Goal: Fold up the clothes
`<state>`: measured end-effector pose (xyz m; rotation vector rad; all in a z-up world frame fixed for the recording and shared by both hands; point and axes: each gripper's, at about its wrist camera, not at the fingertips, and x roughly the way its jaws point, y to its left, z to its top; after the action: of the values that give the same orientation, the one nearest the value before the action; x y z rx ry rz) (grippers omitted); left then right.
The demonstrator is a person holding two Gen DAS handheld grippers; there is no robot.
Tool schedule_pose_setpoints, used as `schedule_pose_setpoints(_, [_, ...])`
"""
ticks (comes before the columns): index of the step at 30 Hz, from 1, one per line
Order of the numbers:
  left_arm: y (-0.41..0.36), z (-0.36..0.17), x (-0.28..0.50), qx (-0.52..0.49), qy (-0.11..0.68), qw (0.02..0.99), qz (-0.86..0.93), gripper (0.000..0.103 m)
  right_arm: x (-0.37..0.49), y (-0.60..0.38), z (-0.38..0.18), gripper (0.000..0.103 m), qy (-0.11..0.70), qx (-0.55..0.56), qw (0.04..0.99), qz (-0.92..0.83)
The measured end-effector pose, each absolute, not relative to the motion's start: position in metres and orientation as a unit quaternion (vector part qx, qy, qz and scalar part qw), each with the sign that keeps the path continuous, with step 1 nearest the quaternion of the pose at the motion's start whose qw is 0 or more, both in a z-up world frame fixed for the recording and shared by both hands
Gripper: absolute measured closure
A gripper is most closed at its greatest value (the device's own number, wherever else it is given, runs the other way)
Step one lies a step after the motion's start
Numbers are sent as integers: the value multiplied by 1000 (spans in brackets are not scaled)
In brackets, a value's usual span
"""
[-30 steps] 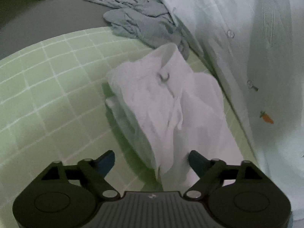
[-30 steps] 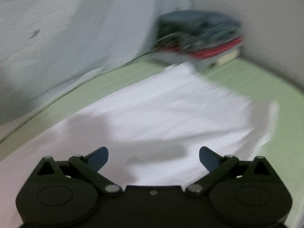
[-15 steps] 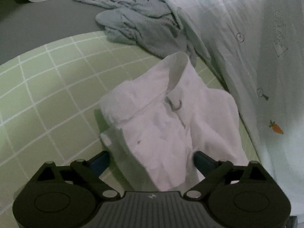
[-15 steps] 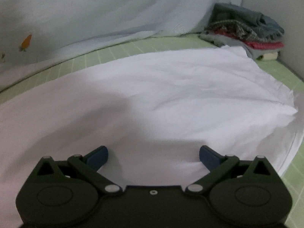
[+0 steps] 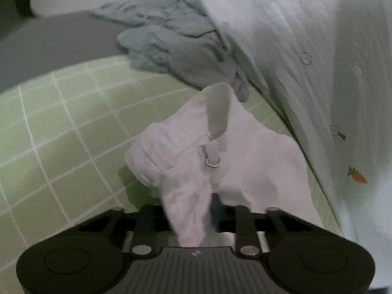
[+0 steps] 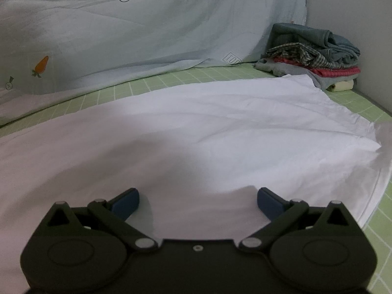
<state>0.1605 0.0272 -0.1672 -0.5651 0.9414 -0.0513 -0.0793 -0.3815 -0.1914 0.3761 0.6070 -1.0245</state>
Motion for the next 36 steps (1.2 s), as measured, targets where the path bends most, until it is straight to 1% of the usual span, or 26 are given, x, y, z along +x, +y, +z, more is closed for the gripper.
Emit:
schedule_pose_setpoints(2, [18,-151,157,-245,435,866,-31,86,-79,-382,-192,0,285,175,811,-480])
schedule_pose_setpoints(8, [-14,-95,137,-195,378,900,-94,88,-78,-381,-192,0,285,173,811,-481])
schedule_pose_setpoints(14, [-82,-52,100,-116,334,913,-204,89,-79,-382,-192,0,283,175,813,-478])
schedule_pose_setpoints(17, [-116,-50,80,-85,338,899,-265,89,-79,-382,-192,0,282,175,814,-477])
schedule_pose_setpoints(19, [-143,-62,71,-56,376,874,-303,87,-79,-382,-192,0,281,176,814,-477])
schedule_pose_setpoints(20, [-156,-68,66,-41,394,860,-321,80,-79,-382,-192,0,281,176,814,-476])
schedule_pose_setpoints(21, [-171,-81,61,-23,422,844,-331,70,-80,-382,-192,0,281,176,814,-476])
schedule_pose_setpoints(22, [-182,-91,57,-2,445,828,-340,63,-80,-382,-192,0,281,176,815,-476])
schedule_pose_setpoints(23, [-194,-101,53,18,467,812,-349,53,-79,-382,-192,0,281,176,815,-476])
schedule_pose_setpoints(25, [-205,-109,42,55,477,797,-365,50,-79,-382,-192,0,281,176,815,-476])
schedule_pose_setpoints(27, [-206,-106,35,66,468,799,-372,30,-79,-382,-193,0,281,175,815,-476])
schedule_pose_setpoints(29, [-200,-100,36,54,458,807,-370,23,-79,-382,-193,0,282,175,814,-477])
schedule_pose_setpoints(31, [-189,-95,38,46,450,819,-353,23,-78,-382,-192,0,283,174,814,-477])
schedule_pose_setpoints(34, [-172,-90,47,37,443,842,-304,20,-77,-383,-190,0,291,176,815,-469])
schedule_pose_setpoints(36, [-155,-93,59,29,447,855,-260,20,-73,-387,-184,0,322,182,822,-433])
